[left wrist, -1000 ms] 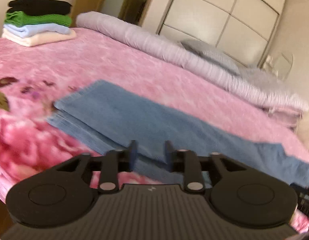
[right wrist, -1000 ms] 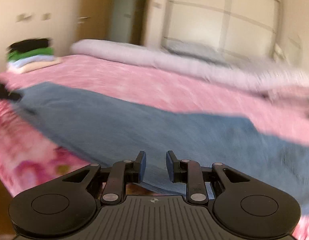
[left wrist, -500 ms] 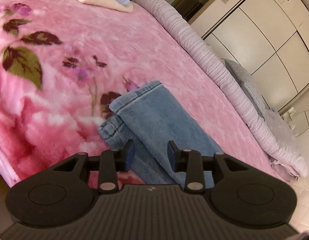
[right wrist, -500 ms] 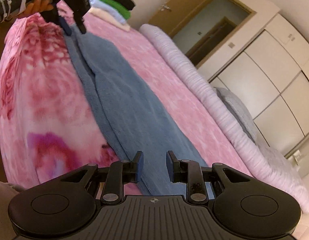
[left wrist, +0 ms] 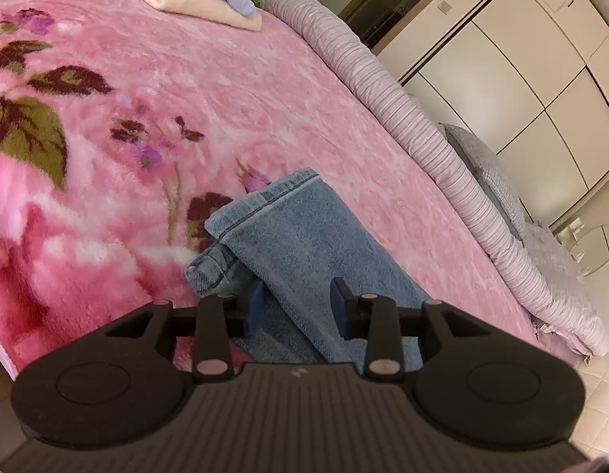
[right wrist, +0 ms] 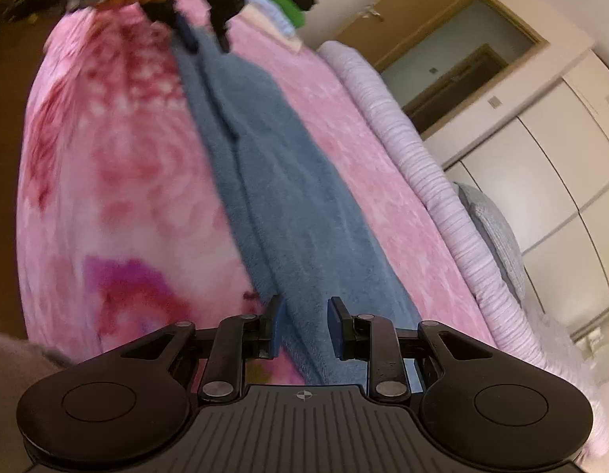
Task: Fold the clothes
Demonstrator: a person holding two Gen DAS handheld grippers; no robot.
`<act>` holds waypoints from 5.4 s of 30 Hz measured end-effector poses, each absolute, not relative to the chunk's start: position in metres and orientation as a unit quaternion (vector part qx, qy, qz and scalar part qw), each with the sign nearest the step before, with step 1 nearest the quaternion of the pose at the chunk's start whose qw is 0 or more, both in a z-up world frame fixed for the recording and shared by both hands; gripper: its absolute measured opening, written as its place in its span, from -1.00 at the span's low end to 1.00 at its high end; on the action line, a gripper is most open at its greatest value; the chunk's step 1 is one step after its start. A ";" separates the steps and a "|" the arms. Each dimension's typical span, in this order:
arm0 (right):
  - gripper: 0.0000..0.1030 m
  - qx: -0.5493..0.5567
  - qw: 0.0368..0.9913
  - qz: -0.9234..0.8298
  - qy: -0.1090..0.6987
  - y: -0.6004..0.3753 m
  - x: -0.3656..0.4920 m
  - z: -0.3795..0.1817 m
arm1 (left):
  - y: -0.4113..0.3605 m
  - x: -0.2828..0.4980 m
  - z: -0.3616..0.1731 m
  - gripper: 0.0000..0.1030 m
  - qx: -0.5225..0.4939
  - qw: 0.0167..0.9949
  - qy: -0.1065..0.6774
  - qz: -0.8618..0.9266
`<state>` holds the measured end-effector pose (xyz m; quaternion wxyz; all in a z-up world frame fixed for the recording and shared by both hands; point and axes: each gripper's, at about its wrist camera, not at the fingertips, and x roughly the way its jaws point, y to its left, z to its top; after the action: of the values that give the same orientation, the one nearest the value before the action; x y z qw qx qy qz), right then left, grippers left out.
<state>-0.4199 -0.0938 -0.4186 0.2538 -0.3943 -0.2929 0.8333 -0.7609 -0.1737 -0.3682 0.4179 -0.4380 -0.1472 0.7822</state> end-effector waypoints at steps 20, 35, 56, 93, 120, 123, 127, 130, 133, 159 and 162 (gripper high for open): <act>-1.00 -0.383 0.304 0.826 -0.279 -0.081 -0.397 -0.406 | -0.206 -0.725 -0.362 -0.99 -0.343 0.460 -0.107 0.812; -0.95 -0.335 0.384 0.859 -0.057 -0.066 -0.344 -0.390 | -0.223 -0.699 -0.346 -0.78 -0.360 0.444 -0.036 0.819; -0.87 0.224 0.525 0.623 0.535 0.053 0.062 -0.377 | -0.065 -0.476 -0.342 -0.77 -0.305 0.690 0.105 0.648; -0.92 0.047 0.734 0.607 0.301 0.054 0.075 -0.336 | -0.071 -0.502 -0.360 -0.75 -0.275 0.647 0.142 0.696; -0.45 -0.246 0.602 0.711 0.268 -0.009 -0.167 -0.381 | -0.122 -0.533 -0.345 -0.70 -0.337 0.564 0.171 0.734; -0.41 -0.233 0.610 0.695 0.300 -0.028 -0.164 -0.365 | -0.133 -0.526 -0.335 -0.64 -0.335 0.553 0.192 0.738; -0.39 -0.209 0.613 0.689 0.324 -0.047 -0.167 -0.346 | -0.150 -0.516 -0.322 -0.52 -0.326 0.553 0.198 0.741; -0.37 -0.200 0.609 0.695 0.325 -0.055 -0.175 -0.330 | -0.161 -0.510 -0.316 -0.49 -0.320 0.554 0.202 0.742; -0.35 -0.204 0.610 0.701 0.306 -0.065 -0.184 -0.319 | -0.172 -0.507 -0.311 -0.49 -0.316 0.557 0.204 0.740; -0.28 -0.182 0.612 0.711 0.295 -0.120 -0.181 -0.275 | -0.233 -0.512 -0.280 -0.47 -0.312 0.557 0.164 0.752; -0.28 -0.179 0.612 0.711 0.298 -0.111 -0.180 -0.273 | -0.225 -0.506 -0.276 -0.47 -0.311 0.563 0.155 0.750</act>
<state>-0.1796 -0.1113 -0.2735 0.6117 -0.1791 0.2982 0.7105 -0.5061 -0.2247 -0.2758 0.5635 -0.3106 0.1553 0.7496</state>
